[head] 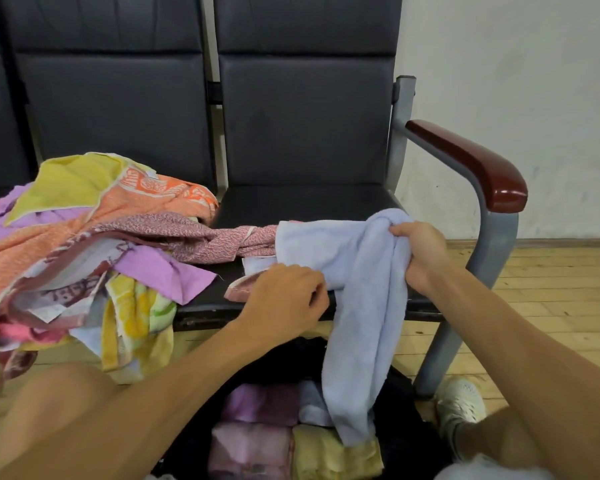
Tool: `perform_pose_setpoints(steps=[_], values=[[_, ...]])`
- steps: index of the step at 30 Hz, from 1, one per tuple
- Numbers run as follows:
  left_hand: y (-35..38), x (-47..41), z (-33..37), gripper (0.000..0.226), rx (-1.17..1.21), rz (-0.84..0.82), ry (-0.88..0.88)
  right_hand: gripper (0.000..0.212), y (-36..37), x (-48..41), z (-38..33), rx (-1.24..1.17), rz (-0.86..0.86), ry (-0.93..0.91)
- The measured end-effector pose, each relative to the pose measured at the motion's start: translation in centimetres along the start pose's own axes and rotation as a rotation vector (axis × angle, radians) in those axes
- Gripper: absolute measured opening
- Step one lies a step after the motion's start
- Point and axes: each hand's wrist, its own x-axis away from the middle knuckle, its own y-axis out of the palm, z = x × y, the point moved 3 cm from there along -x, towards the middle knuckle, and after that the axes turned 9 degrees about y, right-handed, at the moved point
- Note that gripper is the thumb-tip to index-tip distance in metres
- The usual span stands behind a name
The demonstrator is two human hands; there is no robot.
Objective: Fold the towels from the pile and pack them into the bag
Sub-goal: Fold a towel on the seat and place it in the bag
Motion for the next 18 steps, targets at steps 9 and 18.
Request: perform_pose_setpoints(steps=[9,18], values=[[4.2,-0.6,-0.1,0.032,0.032,-0.106,-0.189,0.013,-1.8,-0.9,0.6,0.179,0.108,-0.010],[4.2,-0.9,-0.9,0.012,0.373,-0.075,-0.382,0.023,-2.5,0.0,0.9,0.852,0.135,-0.265]])
